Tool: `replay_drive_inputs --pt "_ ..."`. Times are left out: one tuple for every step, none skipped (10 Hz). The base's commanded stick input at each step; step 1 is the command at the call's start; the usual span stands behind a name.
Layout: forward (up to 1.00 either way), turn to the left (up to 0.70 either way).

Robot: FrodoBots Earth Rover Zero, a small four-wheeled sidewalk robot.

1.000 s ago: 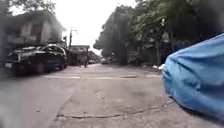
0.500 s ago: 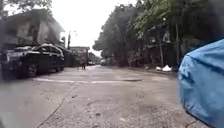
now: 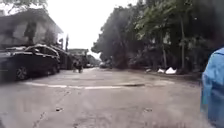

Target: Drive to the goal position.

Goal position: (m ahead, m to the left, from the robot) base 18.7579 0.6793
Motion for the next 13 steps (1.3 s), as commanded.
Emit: replay_drive_inputs --pt "1.0 0.0" --pt "1.0 0.0" --pt "1.0 0.0" --pt "1.0 0.0" --pt "1.0 0.0" --pt "1.0 0.16" --pt "1.0 0.27" --pt "1.0 0.27" --pt "1.0 0.27" --pt "1.0 0.27" --pt "1.0 0.27" --pt "1.0 0.27" --pt "1.0 0.27"
